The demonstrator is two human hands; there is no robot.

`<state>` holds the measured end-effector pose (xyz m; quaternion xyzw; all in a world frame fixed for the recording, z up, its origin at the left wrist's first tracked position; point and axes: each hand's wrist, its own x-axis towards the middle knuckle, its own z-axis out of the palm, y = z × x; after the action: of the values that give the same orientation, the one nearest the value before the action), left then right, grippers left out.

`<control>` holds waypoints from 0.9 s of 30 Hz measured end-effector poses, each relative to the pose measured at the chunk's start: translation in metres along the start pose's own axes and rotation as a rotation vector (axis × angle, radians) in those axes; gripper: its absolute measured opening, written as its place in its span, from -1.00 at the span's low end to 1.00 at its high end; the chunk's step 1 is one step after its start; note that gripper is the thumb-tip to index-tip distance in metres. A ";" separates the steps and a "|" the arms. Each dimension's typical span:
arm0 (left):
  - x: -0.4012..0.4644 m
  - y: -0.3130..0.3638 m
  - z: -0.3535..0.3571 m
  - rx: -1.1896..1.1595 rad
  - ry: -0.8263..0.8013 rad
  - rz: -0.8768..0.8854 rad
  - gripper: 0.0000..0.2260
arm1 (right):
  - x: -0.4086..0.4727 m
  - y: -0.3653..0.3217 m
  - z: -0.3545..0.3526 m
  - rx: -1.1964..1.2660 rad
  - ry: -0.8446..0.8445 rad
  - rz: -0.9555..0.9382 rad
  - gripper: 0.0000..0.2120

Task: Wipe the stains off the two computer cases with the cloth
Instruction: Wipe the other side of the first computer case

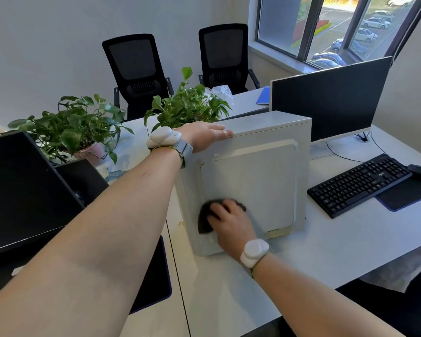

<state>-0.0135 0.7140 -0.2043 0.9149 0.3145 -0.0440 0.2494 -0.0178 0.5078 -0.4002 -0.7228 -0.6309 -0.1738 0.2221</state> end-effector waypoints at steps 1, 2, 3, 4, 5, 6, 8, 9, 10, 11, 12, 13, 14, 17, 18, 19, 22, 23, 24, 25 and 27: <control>0.001 -0.001 0.000 0.000 0.000 -0.001 -0.21 | -0.018 0.000 0.009 -0.018 -0.100 -0.048 -0.79; 0.003 -0.001 0.001 -0.002 0.005 0.000 -0.18 | -0.037 0.001 0.017 -0.029 -0.226 -0.065 -0.83; 0.004 -0.002 0.001 -0.009 0.010 0.001 -0.16 | -0.051 0.001 0.021 -0.033 -0.370 -0.061 -0.88; 0.005 -0.003 0.001 -0.009 0.009 -0.001 -0.15 | -0.063 -0.001 0.023 -0.028 -0.509 -0.035 -0.90; 0.005 -0.003 0.001 -0.008 0.005 -0.004 -0.14 | -0.070 -0.003 0.021 -0.001 -0.634 0.025 -0.87; 0.006 -0.003 0.001 -0.004 0.004 -0.003 -0.14 | -0.074 -0.005 0.017 0.043 -0.714 0.113 -0.81; 0.008 -0.003 0.001 0.005 0.006 0.006 -0.15 | -0.065 -0.004 0.003 0.091 -0.710 0.251 -0.73; 0.008 -0.003 0.000 0.007 0.003 0.008 -0.16 | -0.052 -0.001 -0.011 0.114 -0.629 0.308 -0.72; 0.008 -0.003 -0.001 0.011 0.000 0.011 -0.19 | -0.037 0.005 -0.025 0.150 -0.504 0.370 -0.72; 0.008 -0.003 0.000 0.019 -0.004 0.009 -0.21 | -0.023 0.013 -0.041 0.191 -0.328 0.434 -0.73; 0.008 -0.004 -0.001 0.025 -0.008 0.011 -0.23 | -0.007 0.023 -0.057 0.244 -0.133 0.516 -0.75; 0.009 -0.004 -0.001 0.028 -0.010 0.013 -0.22 | 0.010 0.037 -0.072 0.294 0.049 0.592 -0.79; 0.009 -0.004 -0.001 0.026 -0.010 0.013 -0.19 | 0.024 0.053 -0.085 0.321 0.188 0.656 -0.81; 0.010 -0.004 -0.001 0.029 -0.018 0.016 -0.15 | 0.056 0.088 -0.098 0.258 0.363 0.775 -0.69; 0.010 -0.005 -0.001 0.032 -0.022 0.017 -0.14 | 0.062 0.088 -0.092 0.199 0.382 0.792 -0.67; 0.012 -0.005 -0.001 0.033 -0.024 0.019 -0.13 | 0.064 0.081 -0.082 0.139 0.385 0.782 -0.65; 0.015 -0.007 -0.001 0.023 -0.024 0.008 -0.13 | 0.053 0.036 -0.045 0.080 0.301 0.571 -0.61; 0.015 -0.007 -0.002 0.021 -0.028 0.002 -0.13 | 0.045 0.021 -0.032 0.093 0.228 0.469 -0.63; 0.014 -0.005 -0.002 0.022 -0.030 0.005 -0.14 | 0.037 0.010 -0.023 0.103 0.151 0.366 -0.66; 0.014 -0.005 -0.003 0.024 -0.028 0.014 -0.13 | 0.029 0.005 -0.017 0.112 0.078 0.273 -0.68; 0.014 -0.005 -0.003 0.036 -0.027 0.029 -0.12 | 0.022 0.012 -0.016 0.140 -0.028 0.154 -0.71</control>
<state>-0.0059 0.7262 -0.2071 0.9230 0.2968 -0.0584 0.2378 -0.0025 0.5167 -0.3762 -0.7542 -0.5871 -0.1018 0.2759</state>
